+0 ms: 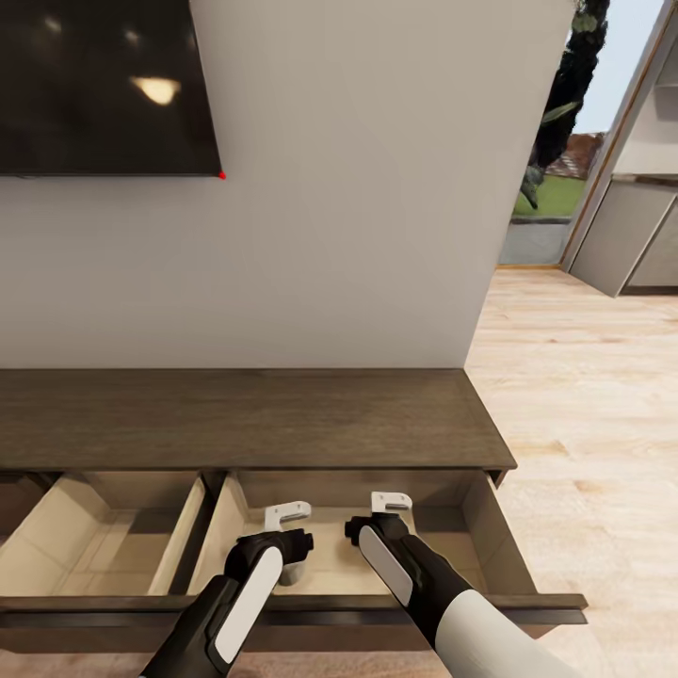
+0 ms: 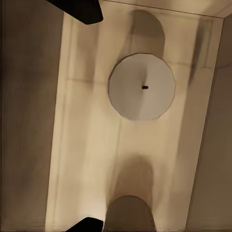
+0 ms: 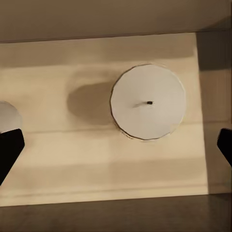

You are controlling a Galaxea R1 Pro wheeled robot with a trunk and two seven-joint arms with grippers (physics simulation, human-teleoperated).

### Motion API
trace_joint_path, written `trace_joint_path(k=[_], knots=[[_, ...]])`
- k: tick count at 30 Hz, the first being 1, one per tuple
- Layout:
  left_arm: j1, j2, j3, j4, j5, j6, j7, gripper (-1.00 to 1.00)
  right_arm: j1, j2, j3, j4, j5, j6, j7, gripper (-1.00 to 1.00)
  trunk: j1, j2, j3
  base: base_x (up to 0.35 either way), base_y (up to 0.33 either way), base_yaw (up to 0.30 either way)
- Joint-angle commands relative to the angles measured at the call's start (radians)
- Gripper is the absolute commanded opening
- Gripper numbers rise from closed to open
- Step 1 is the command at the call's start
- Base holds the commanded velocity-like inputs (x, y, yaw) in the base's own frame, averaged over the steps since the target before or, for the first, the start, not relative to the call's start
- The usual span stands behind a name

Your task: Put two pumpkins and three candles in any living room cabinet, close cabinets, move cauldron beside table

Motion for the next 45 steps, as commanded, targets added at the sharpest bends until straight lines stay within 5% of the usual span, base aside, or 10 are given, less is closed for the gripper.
trace_joint_path(k=[1, 45], knots=[[0.0, -0.001, 0.0, 0.0, 0.0, 0.001, 0.001, 1.0, 0.0, 0.0, 0.0, 0.0, 0.0, 0.0, 0.0, 1.0, -0.004, 0.007, 0.003, 0.0, 0.0, 0.0], [-0.002, -0.006, 0.002, 0.0, 0.0, 0.004, -0.004, 1.0, 0.001, 0.0, 0.002, -0.003, -0.004, 0.0, 0.002, 1.0, -0.173, 0.315, 0.141, -0.045, 0.0, 0.0]])
